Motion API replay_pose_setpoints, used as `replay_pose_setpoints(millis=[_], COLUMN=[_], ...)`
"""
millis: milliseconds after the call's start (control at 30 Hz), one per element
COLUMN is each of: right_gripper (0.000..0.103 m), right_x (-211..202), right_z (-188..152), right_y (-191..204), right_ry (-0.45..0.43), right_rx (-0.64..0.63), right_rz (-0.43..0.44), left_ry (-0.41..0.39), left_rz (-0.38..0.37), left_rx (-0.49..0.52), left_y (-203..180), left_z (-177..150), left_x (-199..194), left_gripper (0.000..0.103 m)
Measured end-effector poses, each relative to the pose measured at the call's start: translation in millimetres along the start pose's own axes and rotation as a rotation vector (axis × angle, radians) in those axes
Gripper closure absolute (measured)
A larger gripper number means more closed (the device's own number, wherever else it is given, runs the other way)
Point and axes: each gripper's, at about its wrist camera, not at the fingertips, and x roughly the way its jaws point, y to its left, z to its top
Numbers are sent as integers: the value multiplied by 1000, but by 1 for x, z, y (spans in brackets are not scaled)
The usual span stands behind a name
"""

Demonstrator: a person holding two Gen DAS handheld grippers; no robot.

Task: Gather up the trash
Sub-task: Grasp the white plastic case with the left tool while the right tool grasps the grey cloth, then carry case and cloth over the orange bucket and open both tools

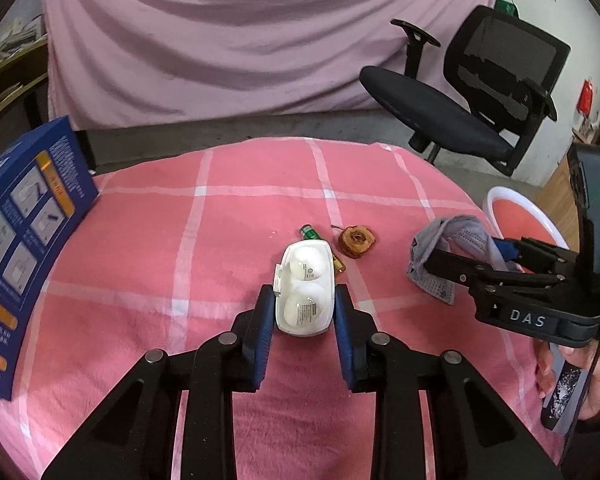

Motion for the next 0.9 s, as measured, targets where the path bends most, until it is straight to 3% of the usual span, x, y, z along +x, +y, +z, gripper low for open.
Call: replay_pose_setpoints(millis=[200,500,700,900], right_gripper=[70,86,87,87], right_x=[-5,-16,-45,-91], right_z=[-1,-4,-11,-27], right_y=[1,5,-4,-20], right_ry=[-19,-68,-221,-439], right_rx=[-3,7,56,123], right_rz=[18,54,89,105], left_ry=[-56,-134,-192,-346], left_rz=[7,35,35,31], left_rx=[-40,-45,-58,-29], left_y=[1,-8,-19,-42], left_z=[-5,-13,-11,-3], left_x=[-16,-38,-48,-74], left_gripper=[79,79,79,79])
